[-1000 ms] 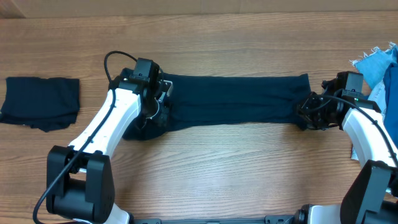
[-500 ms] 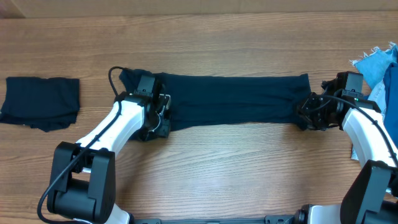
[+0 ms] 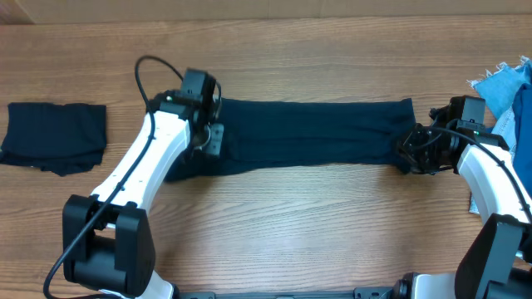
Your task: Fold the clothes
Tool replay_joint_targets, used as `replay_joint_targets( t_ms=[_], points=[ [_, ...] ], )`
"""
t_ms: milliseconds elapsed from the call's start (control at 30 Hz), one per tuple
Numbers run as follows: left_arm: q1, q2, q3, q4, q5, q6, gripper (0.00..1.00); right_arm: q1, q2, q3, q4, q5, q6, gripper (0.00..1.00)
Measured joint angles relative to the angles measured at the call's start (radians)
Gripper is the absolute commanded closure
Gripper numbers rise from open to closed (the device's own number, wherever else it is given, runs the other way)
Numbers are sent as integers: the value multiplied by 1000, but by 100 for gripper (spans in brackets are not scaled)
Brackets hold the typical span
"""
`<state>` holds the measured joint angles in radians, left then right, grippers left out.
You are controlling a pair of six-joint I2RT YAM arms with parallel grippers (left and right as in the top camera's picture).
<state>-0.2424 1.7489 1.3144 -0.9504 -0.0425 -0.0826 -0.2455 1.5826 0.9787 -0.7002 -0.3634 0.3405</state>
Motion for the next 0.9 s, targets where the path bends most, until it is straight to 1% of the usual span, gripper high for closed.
replay_joint_targets(
  t_ms=[67, 167, 267, 300, 333, 367, 400, 500, 533, 567, 600, 633, 667, 733, 800, 833, 900],
  points=[
    [0, 0, 49, -1, -42, 5, 96, 0, 0, 0, 0, 0, -1, 67],
    [9, 0, 59, 3, -104, 14, 96, 0, 0, 0, 0, 0, 0, 67],
    [68, 0, 59, 41, -135, 23, 95, 0, 0, 0, 0, 0, 0, 67],
    [93, 2, 59, 51, -142, 26, 81, 0, 0, 0, -3, 0, -1, 67],
    [112, 6, 59, 64, -147, 30, 56, 0, 0, 0, -8, 0, 0, 68],
    [124, 11, 59, 69, -150, 32, 49, 0, 0, 0, -10, 0, -1, 67],
    [134, 18, 59, 80, -154, 34, 44, 0, 0, 0, -10, 0, 0, 67],
    [140, 40, 59, 94, -160, 35, 52, 0, 0, 0, -11, 0, 0, 67],
    [140, 46, 59, 95, -161, 37, 60, 0, 0, 0, -11, 0, 0, 67],
    [140, 47, 59, 93, -161, 37, 65, 0, 0, 0, -11, 0, -1, 67],
    [140, 47, 63, 74, -157, 34, 73, 0, 0, 0, -11, 0, 0, 67],
    [140, 47, 74, 31, -144, 39, 78, 0, 0, 0, -16, 0, 0, 67],
    [140, 47, 90, -15, -101, 38, 81, 0, 0, 0, -20, 0, 0, 67],
    [133, 47, 102, -56, -23, 38, 85, 0, 0, 0, -23, 0, 0, 67],
    [84, 47, 76, -30, 36, 42, 95, 0, 0, 0, -24, 0, 0, 67],
    [60, 48, 54, -5, 43, 47, 96, 0, 0, 0, -24, 0, -1, 67],
    [-1, 50, -52, 72, 55, 53, 96, 0, 0, 0, -24, 0, -1, 67]
  ],
)
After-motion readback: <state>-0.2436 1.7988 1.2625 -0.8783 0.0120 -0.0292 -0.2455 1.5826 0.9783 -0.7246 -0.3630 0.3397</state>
